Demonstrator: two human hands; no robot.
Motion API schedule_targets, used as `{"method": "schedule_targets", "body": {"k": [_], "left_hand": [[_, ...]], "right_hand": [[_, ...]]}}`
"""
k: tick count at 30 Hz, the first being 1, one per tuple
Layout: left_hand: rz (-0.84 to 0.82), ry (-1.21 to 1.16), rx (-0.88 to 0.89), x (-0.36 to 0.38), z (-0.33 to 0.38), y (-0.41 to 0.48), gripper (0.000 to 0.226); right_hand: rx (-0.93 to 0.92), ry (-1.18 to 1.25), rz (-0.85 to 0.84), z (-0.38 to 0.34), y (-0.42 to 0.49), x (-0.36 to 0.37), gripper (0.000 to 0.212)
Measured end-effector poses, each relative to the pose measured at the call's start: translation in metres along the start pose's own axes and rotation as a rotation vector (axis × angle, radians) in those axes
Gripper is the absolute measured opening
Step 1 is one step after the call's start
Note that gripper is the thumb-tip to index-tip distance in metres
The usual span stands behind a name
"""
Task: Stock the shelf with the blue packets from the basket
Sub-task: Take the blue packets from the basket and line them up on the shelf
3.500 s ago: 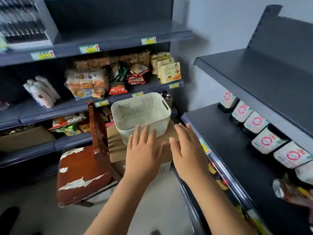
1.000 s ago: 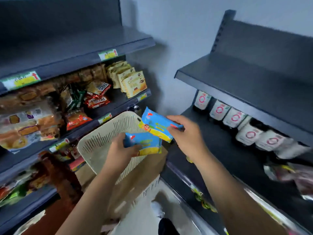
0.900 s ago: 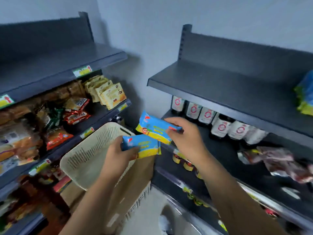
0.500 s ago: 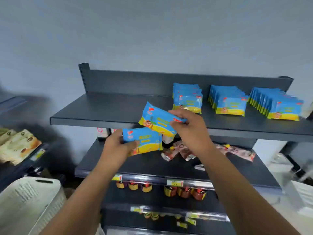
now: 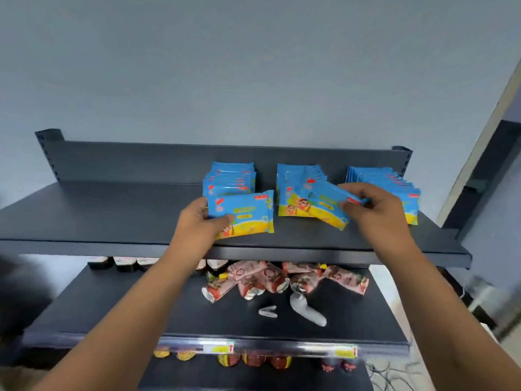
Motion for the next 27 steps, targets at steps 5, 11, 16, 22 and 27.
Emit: {"method": "schedule_targets", "body": {"k": [5, 11, 16, 22, 27], "left_hand": [[0.150, 0.000, -0.032, 0.030, -0.006, 0.033, 0.034], [0.213, 0.101, -0.122, 0.033, -0.027, 0.059, 0.031], [0.183, 0.398, -0.151, 0.023, -0.046, 0.076, 0.021], [0.200, 0.926, -0.087, 0.021, -0.046, 0.079, 0.037], [0.313, 1.068, 0.184, 0.039, -0.041, 0.069, 0.055]], "right_hand": [[0.007, -0.002, -0.064, 0.028, 0.032, -0.024, 0.033], [0.027, 0.010, -0.120, 0.043, 0.048, -0.025, 0.034], [0.032, 0.055, -0.148, 0.044, 0.051, -0.019, 0.032], [0.046, 0.056, -0.165, 0.042, 0.057, -0.007, 0.030], [0.026, 0.000, -0.168, 0.045, 0.065, 0.007, 0.029]]}}
Point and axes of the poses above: each hand's wrist, its own y-axis towards the middle knuckle, its own x-axis out of the palm, z = x × y, the point moved 3 cm from there along y, towards the middle knuckle, and after that the axes turned 11 degrees about x, right-handed, at the moved point
